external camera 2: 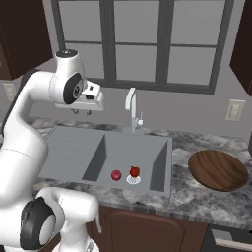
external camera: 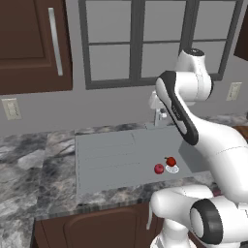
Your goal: Remove the bell pepper and apple from the sink. Then move the bowl and cup from the counter to the sink for washing.
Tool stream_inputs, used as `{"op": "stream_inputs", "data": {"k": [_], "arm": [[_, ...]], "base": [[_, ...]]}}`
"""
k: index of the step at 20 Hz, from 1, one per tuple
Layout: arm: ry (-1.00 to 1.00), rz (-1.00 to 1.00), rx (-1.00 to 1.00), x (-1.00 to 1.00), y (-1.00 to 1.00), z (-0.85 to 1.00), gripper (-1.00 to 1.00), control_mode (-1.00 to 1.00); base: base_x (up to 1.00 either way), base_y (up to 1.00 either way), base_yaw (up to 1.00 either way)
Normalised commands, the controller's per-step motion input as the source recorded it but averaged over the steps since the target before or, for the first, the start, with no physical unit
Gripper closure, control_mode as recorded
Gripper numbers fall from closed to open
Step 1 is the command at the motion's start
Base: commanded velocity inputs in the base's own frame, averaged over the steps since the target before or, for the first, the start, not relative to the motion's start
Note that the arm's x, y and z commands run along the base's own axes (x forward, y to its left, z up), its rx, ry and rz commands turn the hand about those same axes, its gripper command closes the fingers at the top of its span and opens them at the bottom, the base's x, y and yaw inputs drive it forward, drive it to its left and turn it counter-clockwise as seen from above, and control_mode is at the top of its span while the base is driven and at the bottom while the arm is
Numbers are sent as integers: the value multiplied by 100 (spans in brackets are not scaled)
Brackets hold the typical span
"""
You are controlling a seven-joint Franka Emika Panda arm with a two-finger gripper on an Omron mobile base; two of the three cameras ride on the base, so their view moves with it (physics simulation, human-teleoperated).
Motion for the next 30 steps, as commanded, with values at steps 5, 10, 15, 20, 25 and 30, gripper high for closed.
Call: {"op": "stream_inputs", "data": {"k": [5,10,15,20,25,30], "arm": [[0,0,0,-6,-2,0,-100,-100],[-2,0,0,-16,-6,0,-100,-100],[0,-1,0,-21,-9,0,-100,-100],[0,-5,2,-24,-13,0,-100,-100],[0,-5,4,-20,-16,0,-100,-100],[0,-7,7,-21,-18,-6,-100,-100]], "base": [[0,0,0],[0,0,0],[0,0,0],[0,0,0],[0,0,0],[0,0,0]]}}
